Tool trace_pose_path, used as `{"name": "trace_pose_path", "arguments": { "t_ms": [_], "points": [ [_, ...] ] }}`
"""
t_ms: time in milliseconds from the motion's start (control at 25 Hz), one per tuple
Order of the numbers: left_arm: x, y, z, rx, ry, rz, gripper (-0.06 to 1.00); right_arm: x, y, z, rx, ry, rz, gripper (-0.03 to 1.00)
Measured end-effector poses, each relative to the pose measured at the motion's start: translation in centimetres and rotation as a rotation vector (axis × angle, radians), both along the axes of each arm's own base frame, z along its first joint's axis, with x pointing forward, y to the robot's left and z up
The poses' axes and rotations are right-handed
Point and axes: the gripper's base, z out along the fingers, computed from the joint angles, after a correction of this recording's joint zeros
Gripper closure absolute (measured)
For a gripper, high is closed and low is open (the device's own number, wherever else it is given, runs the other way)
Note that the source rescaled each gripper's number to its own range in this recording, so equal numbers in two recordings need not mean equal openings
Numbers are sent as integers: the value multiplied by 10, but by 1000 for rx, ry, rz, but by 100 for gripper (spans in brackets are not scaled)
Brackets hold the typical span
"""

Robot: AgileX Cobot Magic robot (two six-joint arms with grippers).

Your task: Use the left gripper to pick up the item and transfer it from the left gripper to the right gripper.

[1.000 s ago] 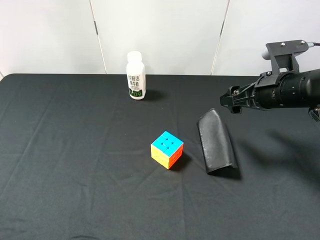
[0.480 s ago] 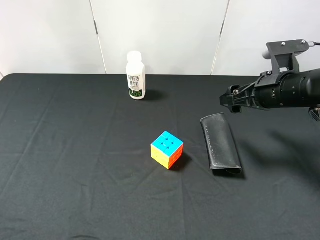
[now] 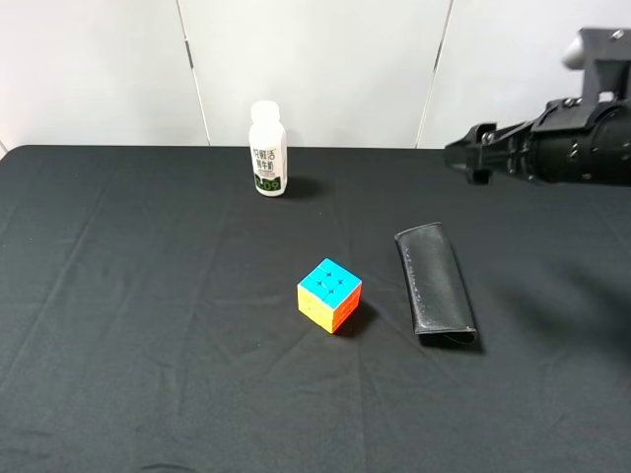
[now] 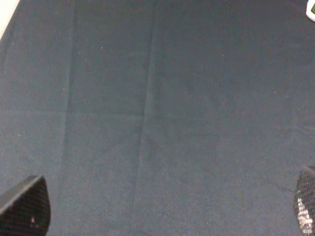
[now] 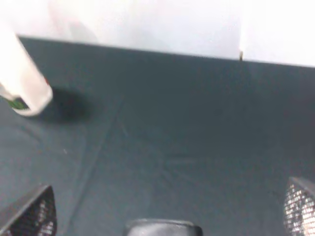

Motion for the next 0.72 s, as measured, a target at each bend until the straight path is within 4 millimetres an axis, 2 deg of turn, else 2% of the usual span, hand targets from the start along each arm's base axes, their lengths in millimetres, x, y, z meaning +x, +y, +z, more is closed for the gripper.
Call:
{"name": "trace_pose_path", "arguments": {
  "t_ms": [360,480,720],
  "points": [
    [0,0,0,0,0,0,-4,-29,7,31,139,-37,104,-3],
    [0,0,0,0,0,0,-4,-42,8,38,133,7,152,-3],
    [0,0,0,0,0,0,-4,-65,-2,70,47,60,146,-3]
  ]
}}
